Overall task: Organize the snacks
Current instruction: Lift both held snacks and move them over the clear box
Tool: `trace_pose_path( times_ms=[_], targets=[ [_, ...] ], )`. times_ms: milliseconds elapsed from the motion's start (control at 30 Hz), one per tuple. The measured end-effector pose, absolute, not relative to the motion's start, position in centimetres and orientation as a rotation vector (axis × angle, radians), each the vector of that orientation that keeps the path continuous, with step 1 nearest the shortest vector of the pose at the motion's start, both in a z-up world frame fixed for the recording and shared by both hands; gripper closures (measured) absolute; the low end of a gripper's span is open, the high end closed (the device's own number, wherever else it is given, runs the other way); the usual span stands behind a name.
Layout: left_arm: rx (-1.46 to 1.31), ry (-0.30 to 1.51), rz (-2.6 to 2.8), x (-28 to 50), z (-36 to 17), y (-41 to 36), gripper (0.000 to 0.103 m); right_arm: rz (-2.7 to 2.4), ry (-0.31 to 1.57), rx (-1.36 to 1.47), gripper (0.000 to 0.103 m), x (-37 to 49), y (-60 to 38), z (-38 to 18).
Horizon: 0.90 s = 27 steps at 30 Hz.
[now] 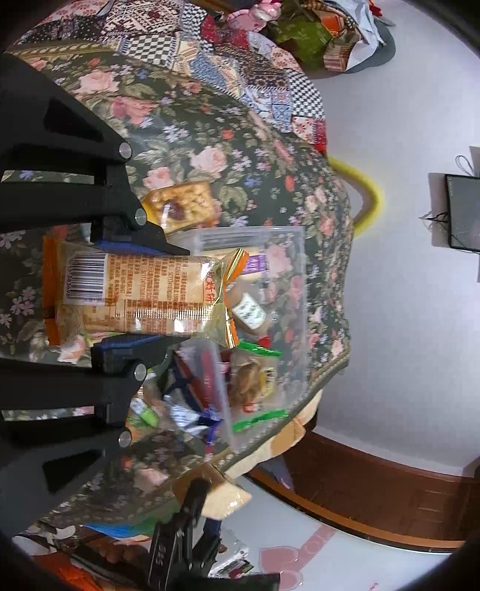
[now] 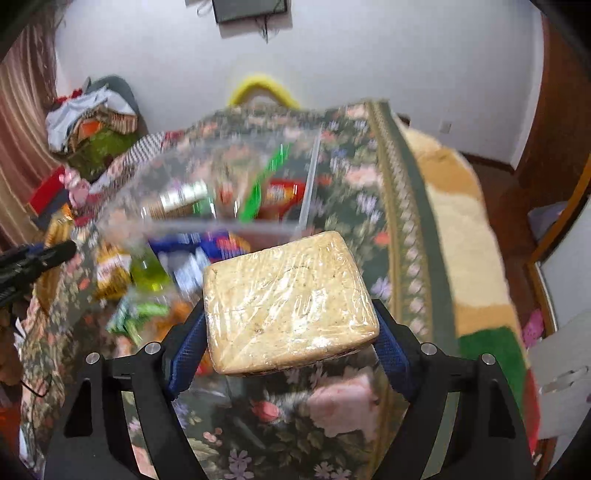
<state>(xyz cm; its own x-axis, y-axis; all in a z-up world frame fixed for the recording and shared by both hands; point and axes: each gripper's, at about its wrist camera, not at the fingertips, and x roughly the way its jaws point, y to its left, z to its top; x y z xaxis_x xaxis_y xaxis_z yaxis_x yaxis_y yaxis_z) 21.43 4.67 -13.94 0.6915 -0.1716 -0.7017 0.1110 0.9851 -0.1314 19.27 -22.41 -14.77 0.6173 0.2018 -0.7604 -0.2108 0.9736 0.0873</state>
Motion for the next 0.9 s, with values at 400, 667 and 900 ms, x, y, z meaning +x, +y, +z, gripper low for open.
trace_pose_path(
  times_ms=[400,667,900],
  targets=[
    [-0.086,0.707,-0.148,25.7,-10.5,4.2,0.069,0.292,0.738,-0.001,0.023,22.4,-19.2,-9.9],
    [-0.083,0.721,-0.137,29.7,-11.2,4.0,0.069,0.316,0.744,-0.010,0.023,26.0,-17.2,-10.1],
    [-0.077,0.785,-0.119,33.8,-13.5,4.4,0.069,0.294,0.806,-0.042,0.023,29.7,-15.7,-12.2]
  ],
)
